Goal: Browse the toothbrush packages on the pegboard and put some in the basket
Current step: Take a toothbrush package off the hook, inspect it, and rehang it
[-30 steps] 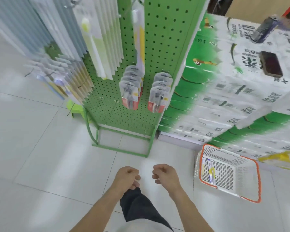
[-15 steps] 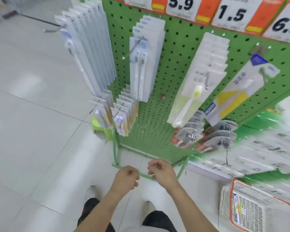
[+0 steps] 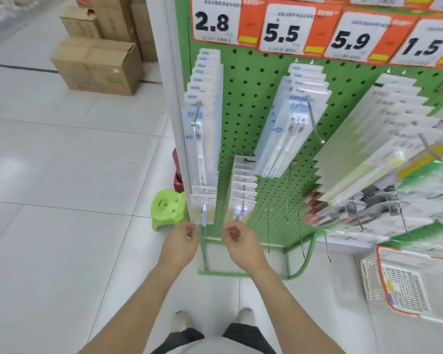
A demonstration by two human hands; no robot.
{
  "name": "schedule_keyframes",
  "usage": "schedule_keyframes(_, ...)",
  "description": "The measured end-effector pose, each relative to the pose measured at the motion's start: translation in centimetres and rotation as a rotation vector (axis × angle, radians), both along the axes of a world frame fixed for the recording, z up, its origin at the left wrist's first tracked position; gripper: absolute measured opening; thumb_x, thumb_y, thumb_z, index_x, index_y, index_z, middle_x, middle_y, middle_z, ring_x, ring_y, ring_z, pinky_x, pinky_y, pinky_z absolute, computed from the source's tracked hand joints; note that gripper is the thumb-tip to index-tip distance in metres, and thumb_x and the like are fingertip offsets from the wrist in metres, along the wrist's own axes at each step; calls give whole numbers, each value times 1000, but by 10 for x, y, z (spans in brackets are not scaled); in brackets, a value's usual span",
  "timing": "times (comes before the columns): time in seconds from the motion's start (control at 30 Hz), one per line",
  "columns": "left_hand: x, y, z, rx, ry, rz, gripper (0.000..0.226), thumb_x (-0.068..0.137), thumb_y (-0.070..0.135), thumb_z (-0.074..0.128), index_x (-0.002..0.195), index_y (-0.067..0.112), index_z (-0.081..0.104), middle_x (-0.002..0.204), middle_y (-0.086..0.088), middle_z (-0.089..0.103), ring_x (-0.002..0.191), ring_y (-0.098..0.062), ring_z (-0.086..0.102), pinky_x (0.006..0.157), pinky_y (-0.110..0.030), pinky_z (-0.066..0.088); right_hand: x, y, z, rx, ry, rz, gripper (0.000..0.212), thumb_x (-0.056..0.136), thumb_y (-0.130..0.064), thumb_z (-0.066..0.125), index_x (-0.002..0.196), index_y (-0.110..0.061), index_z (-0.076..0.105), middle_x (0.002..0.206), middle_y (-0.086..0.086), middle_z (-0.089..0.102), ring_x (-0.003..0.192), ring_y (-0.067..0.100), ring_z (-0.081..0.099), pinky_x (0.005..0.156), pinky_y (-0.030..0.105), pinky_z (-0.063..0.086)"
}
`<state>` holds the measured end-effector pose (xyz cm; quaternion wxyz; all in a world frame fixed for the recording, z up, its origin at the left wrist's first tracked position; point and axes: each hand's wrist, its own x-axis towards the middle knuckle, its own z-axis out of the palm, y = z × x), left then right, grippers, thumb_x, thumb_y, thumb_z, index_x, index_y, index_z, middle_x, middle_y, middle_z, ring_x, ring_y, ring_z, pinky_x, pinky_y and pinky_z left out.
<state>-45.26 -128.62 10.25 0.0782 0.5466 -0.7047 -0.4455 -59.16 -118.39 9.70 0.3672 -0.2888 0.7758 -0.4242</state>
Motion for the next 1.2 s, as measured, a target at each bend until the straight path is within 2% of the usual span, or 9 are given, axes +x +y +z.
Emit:
schedule_keyframes(0.13,-12,-23,9,-89,141,15,36,98,19,61,132,12,52,120,2,57,81,-6,60,64,-20,39,12,-19,6,-23,45,-31,34,95,-12,60,128,-22,60,102,-7,64,75,3,62,76,30,54)
schedule_keyframes(0.27,-16,-35,6,-153,264,58,33,97,20,64,128,13,57,123,7,59,94,-12,63,71,-24,46,17,-30,13,-87,3,-35,53,97,-11,58,135,-45,44,113,-12,58,73,-1,60,67,17,52)
schedule_keyframes(0.33,-15,-38,5,-144,311,88,19,96,19,65,115,15,63,112,9,65,89,-1,62,72,-29,51,20,-33,12,-95,9,-19,57,97,-10,57,133,-51,40,113,-15,56,76,0,61,68,15,51)
schedule_keyframes(0.43,-12,-41,4,-143,368,75,4,95,17,66,99,16,68,97,9,70,88,7,61,72,-30,53,24,-36,11,-89,32,4,52,97,-10,57,139,-39,49,110,-21,57,82,1,63,73,19,51)
schedule_keyframes(0.67,-11,-43,6,-98,467,9,34,96,14,66,127,25,57,122,22,60,99,-1,65,80,-18,53,31,-44,14,-134,71,-42,13,100,-17,60,109,-25,65,98,-24,66,79,-14,62,72,5,45)
schedule_keyframes(0.83,-10,-40,7,-91,484,-28,33,97,14,65,127,24,60,122,20,64,100,-1,65,81,-17,53,33,-52,10,-112,163,-71,26,103,-23,55,85,-41,54,80,-11,70,76,11,71,69,31,55)
schedule_keyframes(0.93,-7,-39,8,-83,479,8,35,96,15,67,128,24,57,120,16,63,98,2,63,79,-14,51,34,-50,9,-80,198,-54,22,105,-23,51,86,-35,53,75,-2,70,71,16,71,65,31,53)
schedule_keyframes(1.03,-4,-39,6,-61,431,9,30,95,16,67,125,18,61,118,10,66,100,2,63,87,-27,55,34,-45,9,-68,186,-50,16,106,-21,47,92,-25,54,73,1,72,70,14,70,62,23,48)
schedule_keyframes(1.2,4,-36,10,60,431,-9,14,96,14,66,110,16,64,106,4,74,104,-12,68,95,-37,55,33,-36,6,-59,161,-35,17,108,-23,41,94,-25,51,74,6,73,70,17,70,66,33,52)
